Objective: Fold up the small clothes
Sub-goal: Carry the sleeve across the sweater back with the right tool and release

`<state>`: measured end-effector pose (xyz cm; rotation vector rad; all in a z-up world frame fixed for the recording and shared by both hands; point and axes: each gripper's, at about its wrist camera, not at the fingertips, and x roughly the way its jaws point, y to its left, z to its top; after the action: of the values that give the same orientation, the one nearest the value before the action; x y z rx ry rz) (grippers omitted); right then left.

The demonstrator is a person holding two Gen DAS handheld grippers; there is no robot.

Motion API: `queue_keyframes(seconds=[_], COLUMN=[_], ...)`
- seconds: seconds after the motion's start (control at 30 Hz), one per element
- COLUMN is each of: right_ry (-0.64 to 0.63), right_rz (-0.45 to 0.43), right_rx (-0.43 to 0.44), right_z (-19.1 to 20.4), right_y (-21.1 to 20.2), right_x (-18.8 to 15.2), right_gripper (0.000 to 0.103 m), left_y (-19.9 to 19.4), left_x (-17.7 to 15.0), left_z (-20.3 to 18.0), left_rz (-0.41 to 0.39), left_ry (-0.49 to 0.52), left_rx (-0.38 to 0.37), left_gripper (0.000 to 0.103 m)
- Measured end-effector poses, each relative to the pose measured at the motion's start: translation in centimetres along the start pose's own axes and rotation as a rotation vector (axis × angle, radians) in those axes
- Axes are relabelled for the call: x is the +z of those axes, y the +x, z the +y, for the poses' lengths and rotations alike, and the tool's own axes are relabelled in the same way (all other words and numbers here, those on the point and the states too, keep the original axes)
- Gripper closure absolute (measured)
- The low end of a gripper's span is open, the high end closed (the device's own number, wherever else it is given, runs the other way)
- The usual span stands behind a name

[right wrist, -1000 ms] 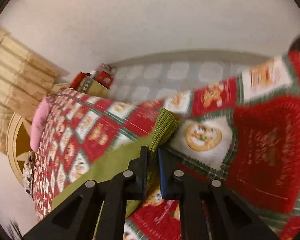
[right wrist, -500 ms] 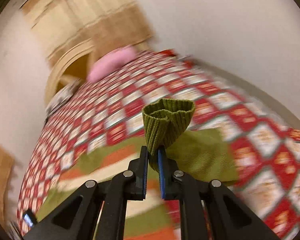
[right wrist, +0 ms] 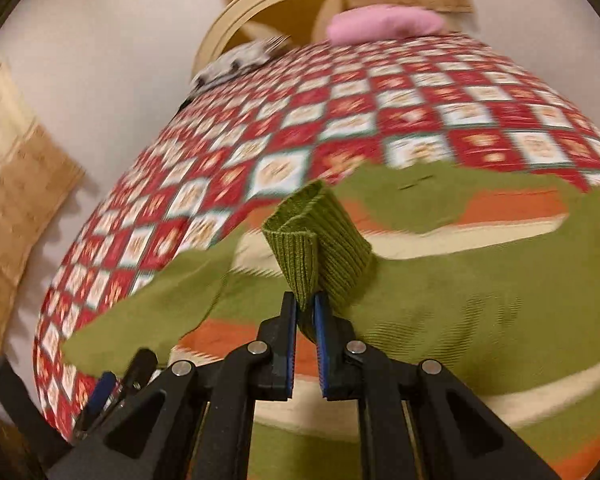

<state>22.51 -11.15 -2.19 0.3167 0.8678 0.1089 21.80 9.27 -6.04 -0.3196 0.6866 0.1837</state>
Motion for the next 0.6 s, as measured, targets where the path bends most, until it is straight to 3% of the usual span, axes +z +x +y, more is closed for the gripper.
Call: queue_keyframes(seconds=[0.17,0.33,0.4,0.5,0.6], right_ry=[-0.058,-0.051,-0.034,-0.034,-0.079], right_rz=[0.072,0.102,0.105,0.104,0.037], right_rx=[0.039,0.121,0.186,0.248,0.217], right_z=[2.6,2.8,2.5,2.8,3.0], right_y=[3.9,6.1,5.9,4.9,2.7], right_x=[-1.0,-1.5,-1.5,-1.3,-1.1], right_gripper=[0.094,0.088,0.073,0.072,0.072], left_y=[1.7,2.4,2.4,2.3,2.3], left_x=[0.3,0.2,0.1,0.0,-0.1], left_z=[1.8,1.8,1.6,1.3,1.3], left_rz=[0.067,0.088,0.094,0.099,0.1], left_ry=[-0.086,-0.09,-0.076,-0.063,-0.065], left_rx=[0.007,0.001,0.0,-0.003,-0.001], left_gripper=[0.0,0.0,0.0,0.0,0.0])
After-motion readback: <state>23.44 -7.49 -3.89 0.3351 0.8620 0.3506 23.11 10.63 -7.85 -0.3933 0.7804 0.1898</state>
